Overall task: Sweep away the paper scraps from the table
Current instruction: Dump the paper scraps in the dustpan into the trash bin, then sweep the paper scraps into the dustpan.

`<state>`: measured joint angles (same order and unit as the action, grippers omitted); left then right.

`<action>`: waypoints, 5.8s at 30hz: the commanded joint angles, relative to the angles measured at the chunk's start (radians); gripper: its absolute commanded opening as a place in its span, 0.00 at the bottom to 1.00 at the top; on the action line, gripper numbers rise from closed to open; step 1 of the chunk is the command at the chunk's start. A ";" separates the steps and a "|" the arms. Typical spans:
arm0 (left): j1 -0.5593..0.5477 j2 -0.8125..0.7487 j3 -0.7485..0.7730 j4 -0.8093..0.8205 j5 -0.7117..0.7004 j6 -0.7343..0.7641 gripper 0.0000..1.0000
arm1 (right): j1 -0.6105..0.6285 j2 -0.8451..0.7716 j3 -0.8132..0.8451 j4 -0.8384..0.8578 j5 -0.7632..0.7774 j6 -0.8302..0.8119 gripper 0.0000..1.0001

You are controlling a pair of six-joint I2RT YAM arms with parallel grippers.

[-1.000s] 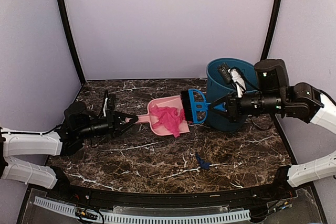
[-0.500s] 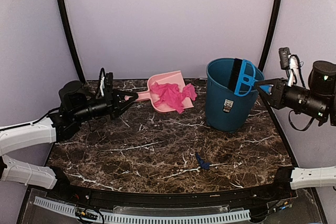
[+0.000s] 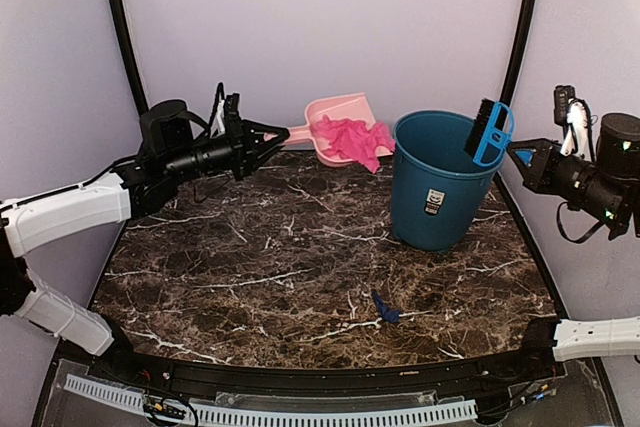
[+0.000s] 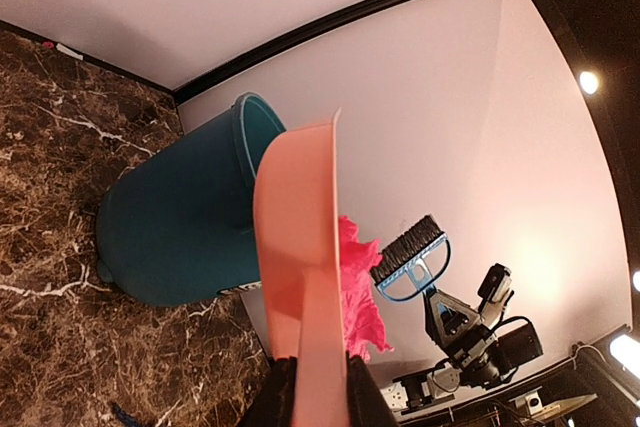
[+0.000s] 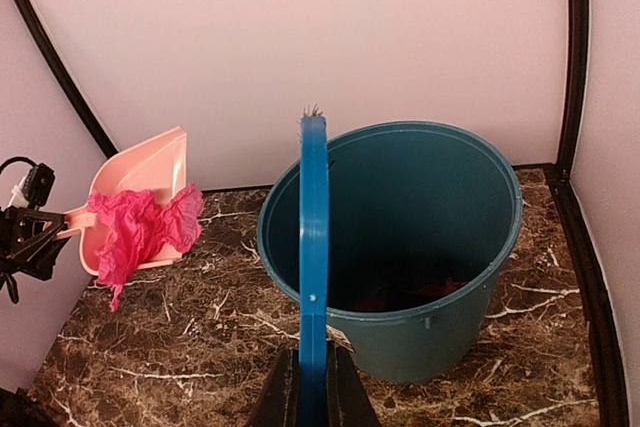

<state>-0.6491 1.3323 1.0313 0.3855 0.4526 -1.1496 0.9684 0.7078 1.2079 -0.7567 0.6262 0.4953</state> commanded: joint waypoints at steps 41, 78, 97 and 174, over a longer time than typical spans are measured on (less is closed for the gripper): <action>-0.182 0.799 1.225 -0.378 -0.207 1.105 0.00 | 0.005 -0.064 -0.021 0.070 -0.039 -0.070 0.00; -0.197 -0.174 0.144 -0.418 -0.587 0.801 0.00 | 0.004 0.181 0.005 0.102 -0.503 -0.138 0.00; -0.198 -0.455 -0.247 -0.647 -0.512 0.491 0.00 | 0.005 0.328 -0.096 -0.021 -0.580 -0.084 0.00; -0.196 0.122 -0.419 -0.239 0.004 0.138 0.00 | 0.024 0.643 -0.272 0.360 -0.908 -0.055 0.00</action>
<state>-0.8425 1.4322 0.6228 0.1650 0.4564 -1.0111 0.9840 1.3327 0.8921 -0.4866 -0.2146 0.4629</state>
